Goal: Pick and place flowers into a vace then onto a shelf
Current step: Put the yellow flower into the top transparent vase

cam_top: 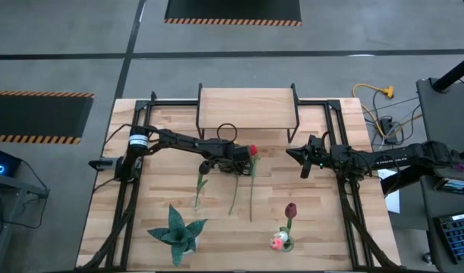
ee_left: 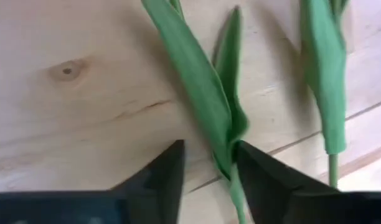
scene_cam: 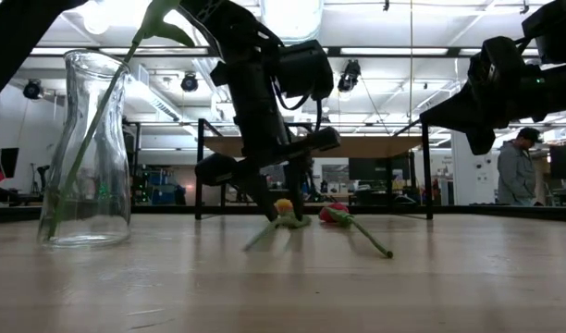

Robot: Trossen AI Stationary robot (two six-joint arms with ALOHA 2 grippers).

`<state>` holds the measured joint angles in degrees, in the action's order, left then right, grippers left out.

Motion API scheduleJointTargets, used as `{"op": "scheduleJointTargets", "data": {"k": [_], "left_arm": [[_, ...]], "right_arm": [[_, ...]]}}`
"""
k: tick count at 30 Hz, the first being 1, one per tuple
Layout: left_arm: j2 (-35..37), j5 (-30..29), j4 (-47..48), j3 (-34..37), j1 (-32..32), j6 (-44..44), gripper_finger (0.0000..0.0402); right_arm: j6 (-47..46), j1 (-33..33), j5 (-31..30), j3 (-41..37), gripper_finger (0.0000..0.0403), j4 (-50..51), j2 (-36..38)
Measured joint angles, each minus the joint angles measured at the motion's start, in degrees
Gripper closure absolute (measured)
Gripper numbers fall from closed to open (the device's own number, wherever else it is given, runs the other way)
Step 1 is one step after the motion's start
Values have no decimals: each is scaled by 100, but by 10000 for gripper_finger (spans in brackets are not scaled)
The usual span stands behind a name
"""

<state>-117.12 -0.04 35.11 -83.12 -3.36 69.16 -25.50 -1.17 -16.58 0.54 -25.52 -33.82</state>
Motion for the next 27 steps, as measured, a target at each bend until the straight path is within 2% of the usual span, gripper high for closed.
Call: {"op": "scheduleJointTargets", "data": {"k": [6, 9, 13, 20, 23, 27], "left_arm": [[0, 25, -393, -6, 10, 2, 181], [0, 23, -507, -13, 17, 3, 164], [-3, 14, -511, 7, 41, -102, 160], [-191, -34, -451, 14, 84, -144, 167], [-220, -38, -361, 14, 82, -124, 198], [-225, -43, -222, 19, 69, -120, 265]], "right_arm": [[0, 0, 0, 0, 394, 0, 0], [0, 0, 0, 0, 394, 2, 0], [2, 0, -1, 0, 394, 2, 0], [316, 0, -2, 0, 394, 2, -2], [337, -2, -4, 0, 394, 2, -2], [339, -2, -5, 0, 394, 0, -2]]}}
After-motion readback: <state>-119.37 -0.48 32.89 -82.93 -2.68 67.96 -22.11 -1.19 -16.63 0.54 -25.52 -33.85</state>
